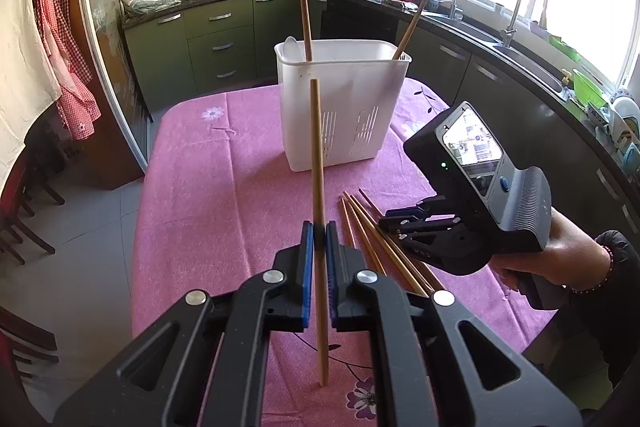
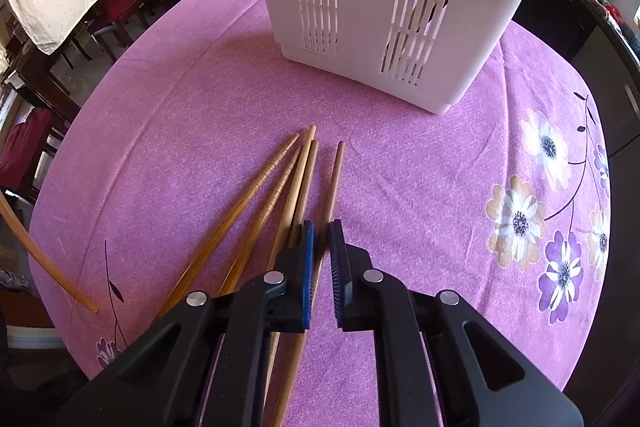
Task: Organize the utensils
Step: 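Grasp another chopstick with the right gripper and lift it while the left holds its chopstick, then carry both chopsticks over the holder and drop the left gripper's chopstick in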
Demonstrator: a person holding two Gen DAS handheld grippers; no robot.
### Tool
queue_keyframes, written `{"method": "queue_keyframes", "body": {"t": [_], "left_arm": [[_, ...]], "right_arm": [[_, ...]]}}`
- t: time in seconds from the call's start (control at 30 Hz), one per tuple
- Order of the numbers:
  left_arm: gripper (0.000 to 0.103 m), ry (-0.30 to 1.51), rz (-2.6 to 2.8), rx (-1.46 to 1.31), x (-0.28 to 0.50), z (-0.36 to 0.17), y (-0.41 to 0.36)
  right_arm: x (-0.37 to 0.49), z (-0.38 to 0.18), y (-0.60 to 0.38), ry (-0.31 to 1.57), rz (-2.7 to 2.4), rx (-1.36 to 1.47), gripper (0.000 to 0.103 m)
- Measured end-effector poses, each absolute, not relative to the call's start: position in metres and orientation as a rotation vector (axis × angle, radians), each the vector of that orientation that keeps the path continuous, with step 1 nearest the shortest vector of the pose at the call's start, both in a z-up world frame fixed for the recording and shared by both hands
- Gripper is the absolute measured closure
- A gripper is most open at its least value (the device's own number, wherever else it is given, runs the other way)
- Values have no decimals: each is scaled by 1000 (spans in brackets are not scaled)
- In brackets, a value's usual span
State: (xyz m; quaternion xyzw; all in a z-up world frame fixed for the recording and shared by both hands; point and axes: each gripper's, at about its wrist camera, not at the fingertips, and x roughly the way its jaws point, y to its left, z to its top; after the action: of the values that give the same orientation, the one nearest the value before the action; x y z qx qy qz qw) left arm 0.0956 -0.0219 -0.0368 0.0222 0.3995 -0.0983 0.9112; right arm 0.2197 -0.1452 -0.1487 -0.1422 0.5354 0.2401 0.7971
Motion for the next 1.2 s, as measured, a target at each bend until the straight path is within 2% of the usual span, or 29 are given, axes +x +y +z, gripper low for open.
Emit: {"method": "queue_keyframes", "body": {"t": [0.17, 0.6, 0.9, 1.2], "left_arm": [[97, 821, -201, 37, 96, -36, -18], [97, 777, -214, 69, 81, -21, -22], [97, 752, -222, 93, 67, -10, -27], [97, 742, -225, 101, 63, -4, -31]], "right_arm": [[217, -142, -152, 1116, 519, -272, 97], [144, -41, -221, 835, 587, -155, 97], [99, -16, -249, 765, 600, -123, 97], [93, -14, -255, 746, 592, -122, 97]]}}
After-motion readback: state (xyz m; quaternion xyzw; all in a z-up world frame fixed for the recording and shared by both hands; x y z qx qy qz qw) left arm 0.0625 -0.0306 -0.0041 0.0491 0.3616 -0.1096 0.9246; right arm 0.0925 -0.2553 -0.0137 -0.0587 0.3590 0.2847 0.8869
